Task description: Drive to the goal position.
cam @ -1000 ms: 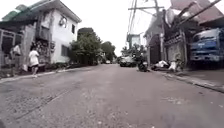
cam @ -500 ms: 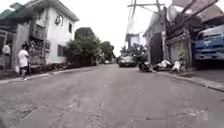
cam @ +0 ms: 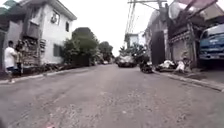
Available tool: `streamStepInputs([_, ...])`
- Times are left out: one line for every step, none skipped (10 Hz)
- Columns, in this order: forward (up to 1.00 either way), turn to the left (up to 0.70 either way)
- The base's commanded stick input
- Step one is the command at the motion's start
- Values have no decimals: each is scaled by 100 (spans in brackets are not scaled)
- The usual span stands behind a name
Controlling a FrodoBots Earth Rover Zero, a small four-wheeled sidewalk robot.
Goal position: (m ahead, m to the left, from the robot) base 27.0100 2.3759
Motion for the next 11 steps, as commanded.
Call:
streamStepInputs([100, 0])
streamStepInputs([100, 0])
streamStepInputs([100, 0])
streamStepInputs([100, 0])
streamStepInputs([100, 0])
streamStepInputs([100, 0])
streamStepInputs([100, 0])
streamStepInputs([100, 0])
streamStepInputs([100, 0])
streamStepInputs([100, 0])
streamStepInputs([100, 0])
